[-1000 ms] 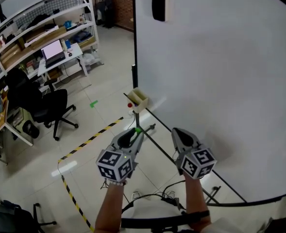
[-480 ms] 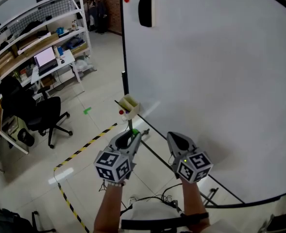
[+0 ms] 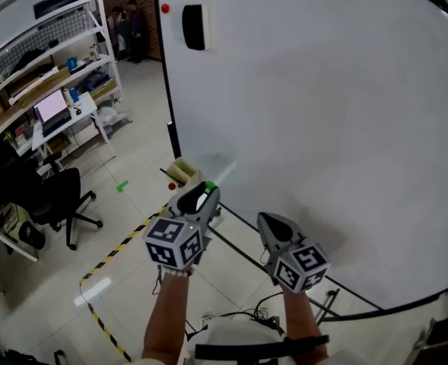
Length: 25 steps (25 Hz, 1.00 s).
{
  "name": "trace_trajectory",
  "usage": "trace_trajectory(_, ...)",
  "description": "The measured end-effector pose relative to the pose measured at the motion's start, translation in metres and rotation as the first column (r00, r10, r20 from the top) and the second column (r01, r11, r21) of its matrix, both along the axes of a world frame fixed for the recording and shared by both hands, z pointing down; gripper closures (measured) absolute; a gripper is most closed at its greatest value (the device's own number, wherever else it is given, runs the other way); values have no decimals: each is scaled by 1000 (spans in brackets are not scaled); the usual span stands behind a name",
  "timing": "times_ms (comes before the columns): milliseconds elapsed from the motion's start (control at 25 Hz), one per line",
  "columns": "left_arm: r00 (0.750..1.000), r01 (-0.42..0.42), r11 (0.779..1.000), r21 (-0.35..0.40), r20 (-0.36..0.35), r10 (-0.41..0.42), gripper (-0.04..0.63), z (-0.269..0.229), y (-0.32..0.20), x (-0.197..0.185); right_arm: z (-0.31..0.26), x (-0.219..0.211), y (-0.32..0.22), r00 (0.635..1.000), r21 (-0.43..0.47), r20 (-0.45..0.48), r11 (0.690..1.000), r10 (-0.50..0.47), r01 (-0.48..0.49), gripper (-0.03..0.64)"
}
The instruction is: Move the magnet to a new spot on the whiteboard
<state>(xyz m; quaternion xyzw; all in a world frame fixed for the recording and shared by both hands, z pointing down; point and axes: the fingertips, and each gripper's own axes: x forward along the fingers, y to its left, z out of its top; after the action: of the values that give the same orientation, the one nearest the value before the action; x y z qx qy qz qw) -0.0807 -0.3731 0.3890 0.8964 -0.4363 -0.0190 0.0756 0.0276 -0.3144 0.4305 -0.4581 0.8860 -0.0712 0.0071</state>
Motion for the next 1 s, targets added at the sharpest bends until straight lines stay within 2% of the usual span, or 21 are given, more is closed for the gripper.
trace_trajectory(320, 997, -60, 993, 103, 55, 55, 476, -61, -39, 32, -3, 35, 6, 996, 4, 12, 996, 89, -89, 607)
trace_trajectory(520, 993, -77, 986, 150, 99, 63, 475, -92, -68, 37, -3, 43, 4, 991, 12, 19, 991, 133, -134, 607)
trace_trajectory(1000, 977, -133, 979, 156, 185, 103, 475, -108, -115, 77, -4, 70, 6, 979, 23, 17, 978, 205, -205, 607)
